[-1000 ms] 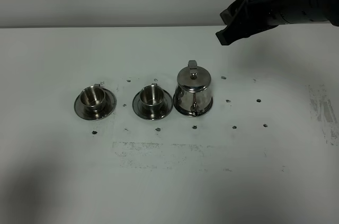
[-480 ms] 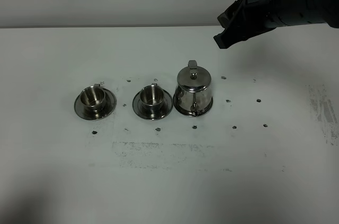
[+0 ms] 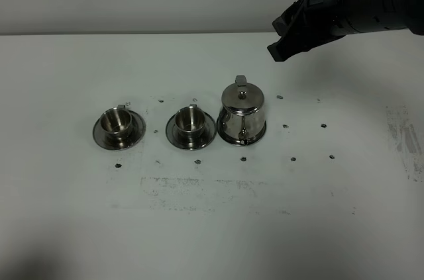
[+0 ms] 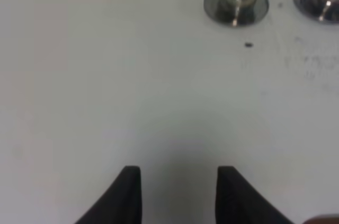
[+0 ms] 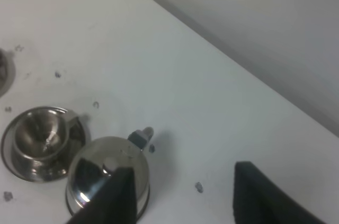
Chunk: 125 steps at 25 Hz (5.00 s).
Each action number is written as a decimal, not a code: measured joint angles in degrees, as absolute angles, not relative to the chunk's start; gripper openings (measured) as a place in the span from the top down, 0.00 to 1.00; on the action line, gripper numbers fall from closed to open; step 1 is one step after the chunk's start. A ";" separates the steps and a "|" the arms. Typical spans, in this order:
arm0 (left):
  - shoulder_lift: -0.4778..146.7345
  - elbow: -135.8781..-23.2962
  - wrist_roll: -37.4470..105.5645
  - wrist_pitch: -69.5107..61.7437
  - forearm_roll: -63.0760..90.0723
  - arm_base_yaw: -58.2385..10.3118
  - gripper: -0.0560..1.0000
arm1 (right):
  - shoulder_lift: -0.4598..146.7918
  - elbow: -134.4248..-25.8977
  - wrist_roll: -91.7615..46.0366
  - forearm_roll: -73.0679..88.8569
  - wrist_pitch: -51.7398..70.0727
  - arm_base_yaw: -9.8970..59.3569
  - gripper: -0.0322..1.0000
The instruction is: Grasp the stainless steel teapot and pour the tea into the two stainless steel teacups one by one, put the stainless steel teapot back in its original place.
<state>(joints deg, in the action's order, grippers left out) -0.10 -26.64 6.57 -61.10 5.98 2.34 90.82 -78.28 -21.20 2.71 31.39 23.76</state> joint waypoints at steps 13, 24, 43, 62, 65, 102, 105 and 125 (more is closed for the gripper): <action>-0.23 -26.64 6.57 -61.04 6.36 2.34 0.59 | 90.82 -78.28 -18.50 2.76 32.65 23.76 0.57; -0.23 -26.64 6.57 -61.04 6.36 2.34 0.59 | 93.82 -80.74 -11.91 2.86 32.69 23.76 0.57; -0.23 -26.64 6.57 -61.09 6.36 2.34 0.59 | 125.95 -118.67 -3.29 -2.82 49.13 27.85 0.57; -0.23 -26.64 6.57 -61.09 6.31 2.34 0.59 | 131.64 -119.48 -14.10 -9.18 47.15 29.96 0.57; -0.23 -26.64 6.57 -61.09 6.31 2.34 0.59 | 132.49 -119.55 -17.70 -9.18 46.85 29.96 0.57; -0.23 -26.64 6.57 -61.09 6.31 2.34 0.59 | 134.50 -119.55 -49.89 0.00 47.24 26.29 0.57; -0.23 -26.64 6.57 -61.09 6.31 2.34 0.59 | 134.50 -119.55 -50.80 0.33 48.38 26.29 0.57; -0.23 -26.64 6.57 -61.09 6.31 2.34 0.59 | 134.50 -119.55 -53.82 0.34 49.84 25.11 0.57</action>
<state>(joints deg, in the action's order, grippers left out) -0.23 -26.64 6.57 -61.09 6.31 2.34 134.50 -119.55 -53.82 0.34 49.84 25.11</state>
